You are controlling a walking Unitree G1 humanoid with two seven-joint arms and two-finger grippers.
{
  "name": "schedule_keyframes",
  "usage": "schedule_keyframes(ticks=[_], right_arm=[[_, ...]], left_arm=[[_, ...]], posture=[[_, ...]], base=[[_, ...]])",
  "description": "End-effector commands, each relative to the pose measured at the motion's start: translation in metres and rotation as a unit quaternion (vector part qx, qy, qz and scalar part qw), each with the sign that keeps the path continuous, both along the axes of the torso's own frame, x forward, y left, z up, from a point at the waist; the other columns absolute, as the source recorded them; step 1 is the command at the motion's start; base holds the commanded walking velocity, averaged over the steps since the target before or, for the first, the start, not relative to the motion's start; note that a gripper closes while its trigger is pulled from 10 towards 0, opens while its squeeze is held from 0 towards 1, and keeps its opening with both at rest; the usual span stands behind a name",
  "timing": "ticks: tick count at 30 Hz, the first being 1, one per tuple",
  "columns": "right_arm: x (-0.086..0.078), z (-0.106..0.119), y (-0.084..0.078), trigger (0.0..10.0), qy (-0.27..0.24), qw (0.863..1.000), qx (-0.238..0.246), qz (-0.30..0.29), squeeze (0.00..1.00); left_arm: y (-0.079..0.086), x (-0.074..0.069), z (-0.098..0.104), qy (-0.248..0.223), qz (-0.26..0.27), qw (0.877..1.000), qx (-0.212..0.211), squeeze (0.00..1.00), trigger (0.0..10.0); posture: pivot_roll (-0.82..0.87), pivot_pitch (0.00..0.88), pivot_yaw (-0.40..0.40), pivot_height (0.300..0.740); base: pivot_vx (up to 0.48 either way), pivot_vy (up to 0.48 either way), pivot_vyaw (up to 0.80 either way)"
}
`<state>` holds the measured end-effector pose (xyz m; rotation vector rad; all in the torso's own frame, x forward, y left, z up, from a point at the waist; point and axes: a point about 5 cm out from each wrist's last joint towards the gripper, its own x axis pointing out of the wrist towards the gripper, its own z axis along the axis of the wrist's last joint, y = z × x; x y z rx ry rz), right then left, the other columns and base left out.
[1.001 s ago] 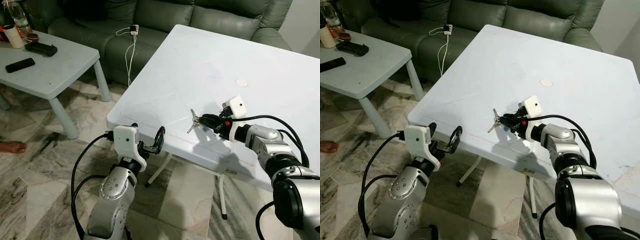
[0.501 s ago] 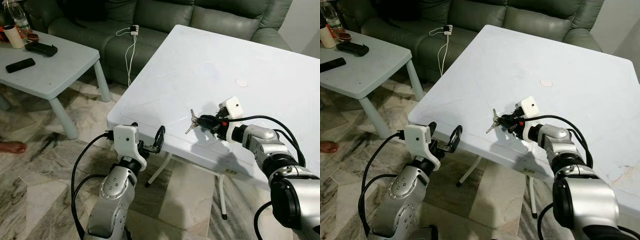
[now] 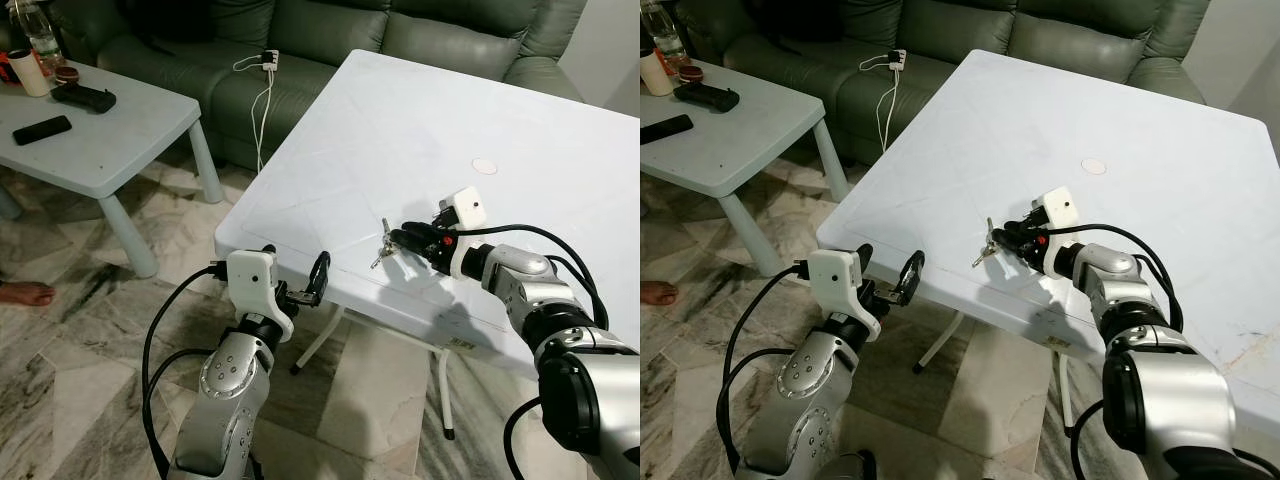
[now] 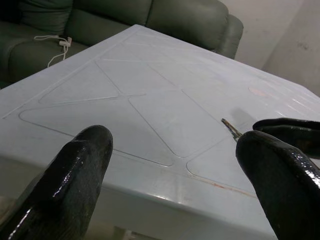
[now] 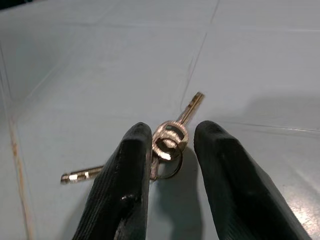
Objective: Hang keys on a hook
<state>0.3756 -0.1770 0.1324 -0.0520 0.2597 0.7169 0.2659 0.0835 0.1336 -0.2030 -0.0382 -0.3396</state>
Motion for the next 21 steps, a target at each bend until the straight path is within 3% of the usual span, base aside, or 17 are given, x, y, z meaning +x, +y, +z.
schedule_keyframes(ticks=[1,18,19,20,21], right_arm=[[0.0008,0.0026,-0.0039,10.0,-0.003,1.0,-0.015,-0.001,0.0],[-0.0027,-0.0032,-0.0042,10.0,0.015,0.999,-0.041,0.023,0.0],[-0.0033,-0.0025,-0.004,9.6,0.017,0.999,-0.031,0.032,0.0],[-0.0031,-0.0018,-0.0042,4.0,0.014,0.999,-0.029,0.032,0.0],[-0.0028,-0.0005,-0.005,0.0,0.01,0.999,-0.025,0.03,0.0]], left_arm=[[-0.009,-0.0002,0.0013,0.003,-0.006,1.0,-0.019,0.0,10.0],[-0.0098,0.0005,0.0025,0.001,-0.006,1.0,-0.021,0.0,10.0],[-0.0099,0.0006,0.0026,0.0,-0.006,1.0,-0.022,0.0,10.0],[-0.01,0.0006,0.0027,0.0,-0.006,1.0,-0.022,0.0,10.0],[-0.0103,0.0006,0.0027,0.0,-0.006,1.0,-0.022,0.0,10.0]], posture=[[0.08,0.119,-0.109,0.74],[0.08,0.119,-0.111,0.74],[0.08,0.119,-0.111,0.74],[0.08,0.119,-0.111,0.74],[0.08,0.116,-0.113,0.74]], base=[[0.0,0.0,0.0],[0.0,0.0,0.0],[0.0,0.0,0.0],[0.0,0.0,0.0],[0.0,0.0,0.0]])
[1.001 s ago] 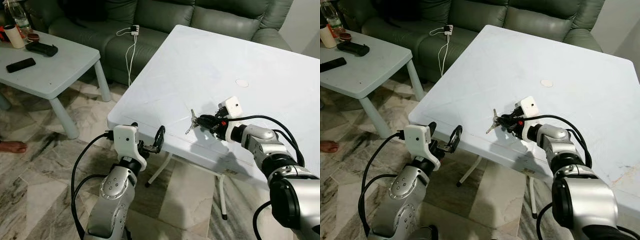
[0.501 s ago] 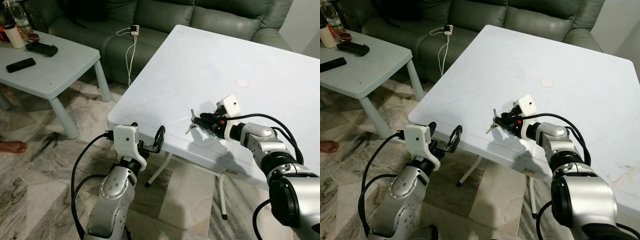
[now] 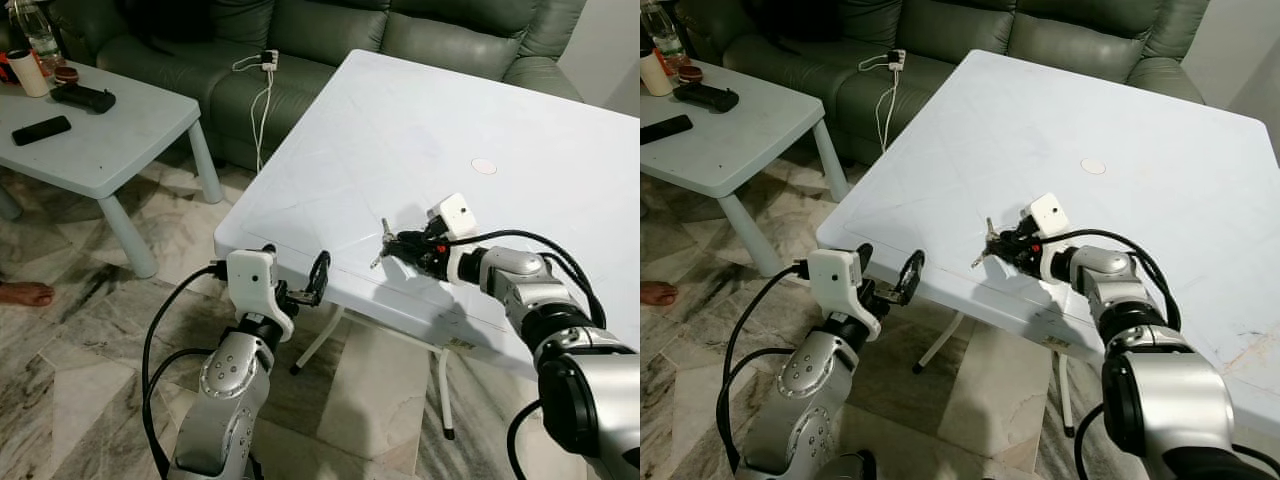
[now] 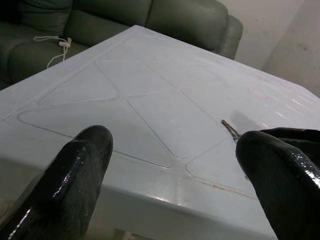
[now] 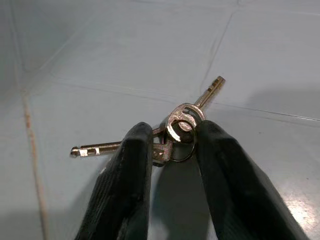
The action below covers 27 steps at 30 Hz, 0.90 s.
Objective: Hang keys on a hook
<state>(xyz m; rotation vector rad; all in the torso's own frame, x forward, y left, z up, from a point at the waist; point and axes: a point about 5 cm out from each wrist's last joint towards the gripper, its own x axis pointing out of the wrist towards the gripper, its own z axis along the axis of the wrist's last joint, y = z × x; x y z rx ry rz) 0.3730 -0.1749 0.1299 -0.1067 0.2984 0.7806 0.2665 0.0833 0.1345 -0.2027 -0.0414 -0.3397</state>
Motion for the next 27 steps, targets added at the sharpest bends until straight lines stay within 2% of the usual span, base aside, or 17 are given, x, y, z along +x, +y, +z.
schedule_keyframes(ticks=[1,18,25,27], right_arm=[[-0.0002,0.0022,-0.0074,0.0,0.0,1.0,0.003,-0.006,0.0],[-0.0002,0.0057,-0.007,0.0,-0.006,1.0,0.022,0.003,0.0],[-0.0017,0.0057,-0.0089,0.0,-0.004,1.0,0.009,0.021,0.0],[-0.0007,0.011,-0.0084,0.0,-0.008,0.999,0.049,0.021,0.0]], left_arm=[[-0.0102,0.0001,0.0018,0.001,-0.006,1.0,-0.022,0.0,10.0],[-0.0107,0.0004,0.0017,0.001,-0.006,1.0,-0.022,0.0,10.0],[-0.0112,0.0,0.0014,0.002,-0.007,1.0,-0.023,0.0,10.0],[-0.0111,0.0003,0.0015,0.001,-0.008,1.0,-0.023,0.0,10.0]], posture=[[0.08,0.116,-0.113,0.74],[0.08,0.104,-0.11,0.74],[0.08,0.098,-0.109,0.74],[0.08,0.097,-0.108,0.74]], base=[[0.0,0.0,0.0],[0.0,0.0,0.0],[0.0,0.0,0.0],[0.0,0.0,0.0]])
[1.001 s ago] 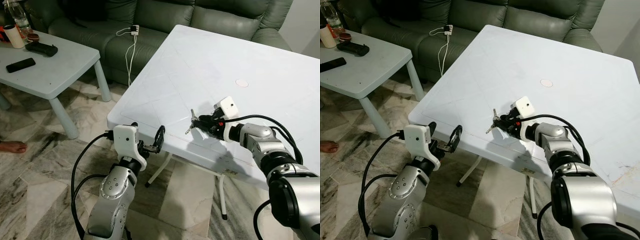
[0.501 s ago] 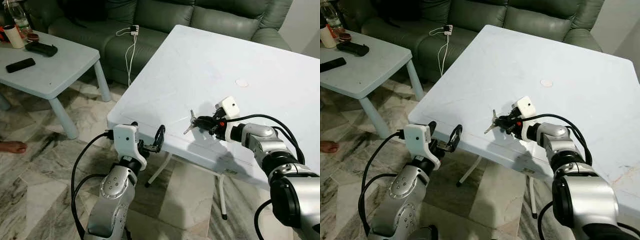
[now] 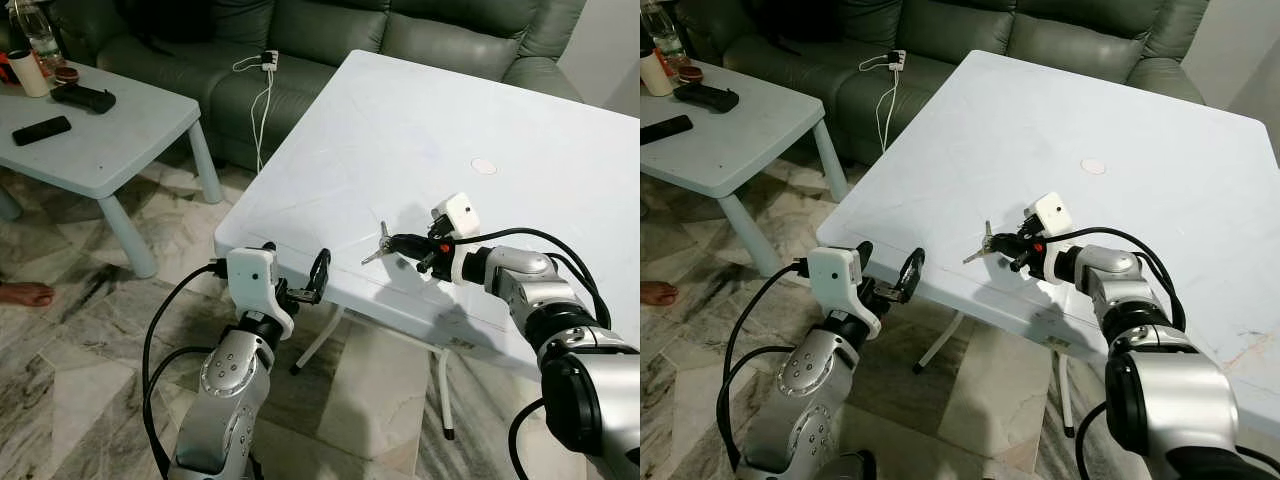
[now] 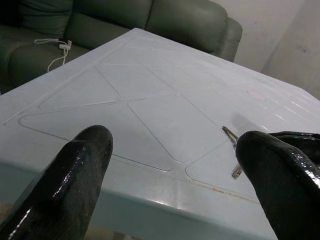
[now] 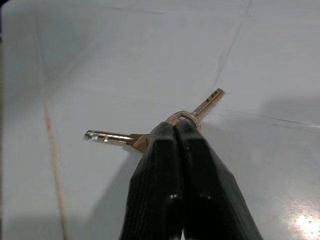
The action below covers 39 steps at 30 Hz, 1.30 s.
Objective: Hang keys on a hook
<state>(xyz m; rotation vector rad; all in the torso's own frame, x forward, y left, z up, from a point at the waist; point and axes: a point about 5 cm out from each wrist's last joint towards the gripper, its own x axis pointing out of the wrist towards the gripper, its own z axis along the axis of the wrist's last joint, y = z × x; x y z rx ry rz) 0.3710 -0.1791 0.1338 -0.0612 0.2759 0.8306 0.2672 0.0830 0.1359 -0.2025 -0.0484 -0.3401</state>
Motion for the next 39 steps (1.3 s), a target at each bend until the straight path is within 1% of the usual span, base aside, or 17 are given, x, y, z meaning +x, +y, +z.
schedule_keyframes(ticks=[1,2,3,4,7,11,16,18,22,24,26,27,29,30,33,37,39], right_arm=[[0.002,0.009,-0.004,0.0,-0.006,0.999,0.043,-0.002,0.0],[0.004,0.014,-0.004,0.0,0.0,0.996,0.088,-0.02,0.0],[0.006,0.016,-0.004,0.0,0.001,0.993,0.109,-0.033,0.0],[0.009,0.024,-0.004,10.0,0.01,0.982,0.182,-0.047,0.0],[0.01,0.027,-0.004,10.0,0.011,0.974,0.221,-0.052,0.0],[0.014,0.034,-0.007,10.0,-0.021,0.962,0.253,-0.098,0.0],[0.021,0.042,-0.012,10.0,-0.079,0.94,0.263,-0.201,0.0],[0.023,0.044,-0.015,10.0,-0.105,0.933,0.242,-0.244,0.0],[0.023,0.045,-0.016,10.0,-0.137,0.931,0.196,-0.277,0.0],[0.021,0.048,-0.013,10.0,-0.206,0.928,0.106,-0.293,0.0],[0.02,0.049,-0.011,10.0,-0.224,0.925,0.085,-0.293,0.0],[0.019,0.049,-0.01,10.0,-0.234,0.919,0.096,-0.304,0.0],[0.018,0.05,-0.009,10.0,-0.239,0.916,0.1,-0.305,0.0],[0.015,0.051,-0.006,10.0,-0.261,0.913,0.102,-0.296,0.0],[0.009,0.047,-0.003,10.0,-0.274,0.908,0.121,-0.294,0.0],[-0.001,0.04,-0.001,10.0,-0.288,0.896,0.129,-0.311,0.0],[-0.011,0.032,-0.001,10.0,-0.285,0.885,0.143,-0.338,0.0]], left_arm=[[-0.011,0.0,0.0,0.005,-0.008,1.0,-0.023,0.0,10.0],[-0.011,0.0,0.0,0.004,-0.008,1.0,-0.022,0.0,10.0],[-0.011,0.0,0.001,0.004,-0.007,1.0,-0.022,0.0,10.0],[-0.01,0.001,0.001,0.003,-0.007,1.0,-0.021,0.0,10.0],[-0.01,0.001,0.001,0.003,-0.006,1.0,-0.021,0.0,10.0],[-0.009,0.002,0.0,0.003,-0.005,1.0,-0.018,0.0,10.0],[-0.007,0.006,0.001,-0.001,0.0,1.0,-0.013,0.0,10.0],[-0.004,0.009,0.002,-0.002,0.007,1.0,-0.01,0.0,10.0],[-0.001,0.013,0.002,-0.002,0.017,1.0,-0.009,0.0,10.0],[0.01,0.022,0.004,-0.01,0.043,0.999,0.01,0.0,10.0],[0.014,0.026,0.004,-0.009,0.055,0.998,0.016,0.0,10.0],[0.022,0.032,0.005,-0.01,0.074,0.997,0.026,0.0,10.0],[0.026,0.035,0.005,-0.013,0.083,0.996,0.029,0.0,10.0],[0.034,0.04,0.008,-0.02,0.096,0.995,0.025,0.0,10.0],[0.048,0.047,0.01,-0.028,0.13,0.991,0.028,0.0,10.0],[0.063,0.048,0.009,-0.031,0.155,0.987,0.021,0.0,10.0],[0.074,0.048,0.006,-0.032,0.163,0.986,0.024,0.0,10.0]], posture=[[0.08,0.097,-0.108,0.74],[0.08,0.095,-0.108,0.74],[0.08,0.095,-0.108,0.74],[0.08,0.097,-0.106,0.74],[0.08,0.099,-0.104,0.74],[0.08,0.102,-0.103,0.74],[0.07,0.102,-0.102,0.74],[0.07,0.102,-0.102,0.74],[0.07,0.098,-0.095,0.74],[0.06,0.093,-0.087,0.74],[0.06,0.09,-0.086,0.74],[0.06,0.086,-0.084,0.74],[0.06,0.084,-0.083,0.74],[0.06,0.082,-0.082,0.74],[0.05,0.07,-0.074,0.74],[0.04,0.059,-0.058,0.74],[0.04,0.05,-0.048,0.74]], base=[[0.0,0.0,0.0],[0.0,0.0,0.0],[0.0,0.0,0.0],[0.0,0.0,0.0],[0.0,0.0,0.0],[0.0,0.0,0.0],[0.0,0.0,0.0],[0.0,0.0,0.0],[0.0,0.0,0.0],[0.0,0.0,0.0],[0.0,0.0,0.0],[0.0,0.0,0.0],[0.0,0.0,0.0],[0.0,0.0,0.0],[0.0,0.0,0.0],[0.0,0.0,0.0],[0.0,0.0,0.0]])
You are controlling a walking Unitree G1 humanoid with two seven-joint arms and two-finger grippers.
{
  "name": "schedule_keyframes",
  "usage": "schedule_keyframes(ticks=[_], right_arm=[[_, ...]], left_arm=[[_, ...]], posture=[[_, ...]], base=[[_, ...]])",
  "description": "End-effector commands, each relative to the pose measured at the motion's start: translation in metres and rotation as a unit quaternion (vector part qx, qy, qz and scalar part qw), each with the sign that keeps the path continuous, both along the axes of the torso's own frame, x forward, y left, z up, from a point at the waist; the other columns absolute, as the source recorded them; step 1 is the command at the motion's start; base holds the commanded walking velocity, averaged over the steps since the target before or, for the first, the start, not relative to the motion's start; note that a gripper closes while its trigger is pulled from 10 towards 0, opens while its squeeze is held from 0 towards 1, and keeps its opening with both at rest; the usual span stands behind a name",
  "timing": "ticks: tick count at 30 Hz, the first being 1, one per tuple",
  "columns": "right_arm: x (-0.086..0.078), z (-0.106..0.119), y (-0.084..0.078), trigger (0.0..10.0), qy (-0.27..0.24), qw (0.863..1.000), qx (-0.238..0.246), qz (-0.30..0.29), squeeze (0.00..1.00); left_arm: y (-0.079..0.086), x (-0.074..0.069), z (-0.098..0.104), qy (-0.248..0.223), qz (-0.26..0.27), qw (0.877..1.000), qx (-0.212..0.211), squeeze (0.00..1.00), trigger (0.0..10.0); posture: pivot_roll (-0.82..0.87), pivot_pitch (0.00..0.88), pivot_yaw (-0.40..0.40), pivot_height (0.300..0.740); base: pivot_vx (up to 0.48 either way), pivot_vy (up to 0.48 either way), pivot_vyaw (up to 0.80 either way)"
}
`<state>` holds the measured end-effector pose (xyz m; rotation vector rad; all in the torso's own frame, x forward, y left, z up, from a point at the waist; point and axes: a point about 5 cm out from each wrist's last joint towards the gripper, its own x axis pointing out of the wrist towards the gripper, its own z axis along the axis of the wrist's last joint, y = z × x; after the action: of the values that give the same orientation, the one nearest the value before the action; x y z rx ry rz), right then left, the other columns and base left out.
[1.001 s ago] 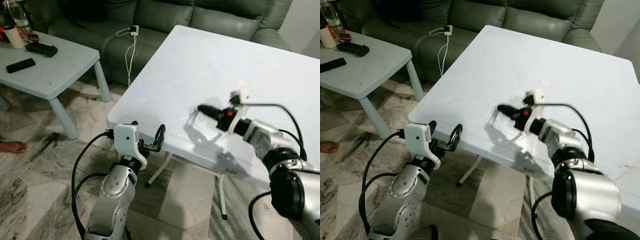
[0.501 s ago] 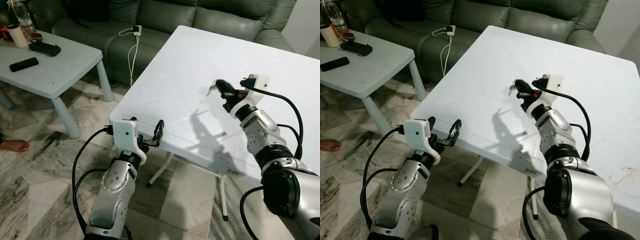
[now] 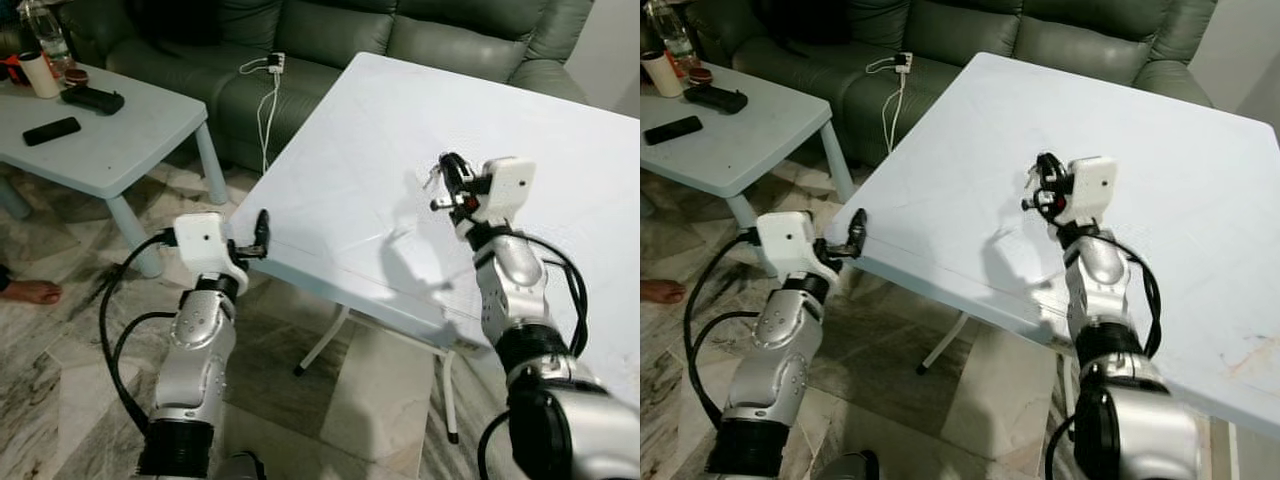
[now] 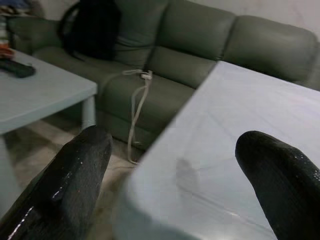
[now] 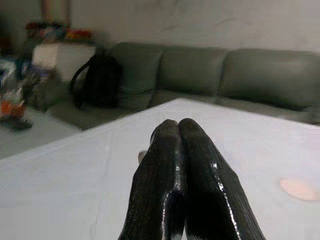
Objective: Hang keys on a hook
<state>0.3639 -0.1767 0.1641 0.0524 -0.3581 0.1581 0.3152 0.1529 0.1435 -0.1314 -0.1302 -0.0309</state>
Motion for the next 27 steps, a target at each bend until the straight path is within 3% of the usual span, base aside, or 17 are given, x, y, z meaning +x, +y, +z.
schedule_keyframes(ticks=[1,13,22,27], right_arm=[[-0.007,-0.001,-0.003,10.0,-0.009,1.0,0.017,-0.019,0.0],[-0.05,-0.039,0.003,10.0,0.05,0.997,0.03,-0.048,0.0],[-0.052,-0.05,-0.006,10.0,0.096,0.993,-0.011,-0.069,0.0],[-0.047,-0.046,-0.006,10.0,0.106,0.991,-0.021,-0.073,0.0]], left_arm=[[0.006,0.0,-0.002,-0.003,0.007,1.0,0.001,0.0,10.0],[0.013,0.0,-0.016,0.003,0.005,1.0,-0.001,0.0,10.0],[0.007,-0.002,-0.02,0.0,-0.005,1.0,-0.007,0.0,10.0],[0.007,0.001,-0.021,-0.003,-0.01,1.0,-0.012,0.0,10.0]], posture=[[0.03,0.048,-0.045,0.74],[0.02,0.002,-0.033,0.74],[0.02,0.0,-0.026,0.74],[0.02,0.0,-0.022,0.74]], base=[[0.0,0.0,0.0],[0.0,0.0,0.0],[0.0,0.0,0.0],[0.0,0.0,-0.79]])
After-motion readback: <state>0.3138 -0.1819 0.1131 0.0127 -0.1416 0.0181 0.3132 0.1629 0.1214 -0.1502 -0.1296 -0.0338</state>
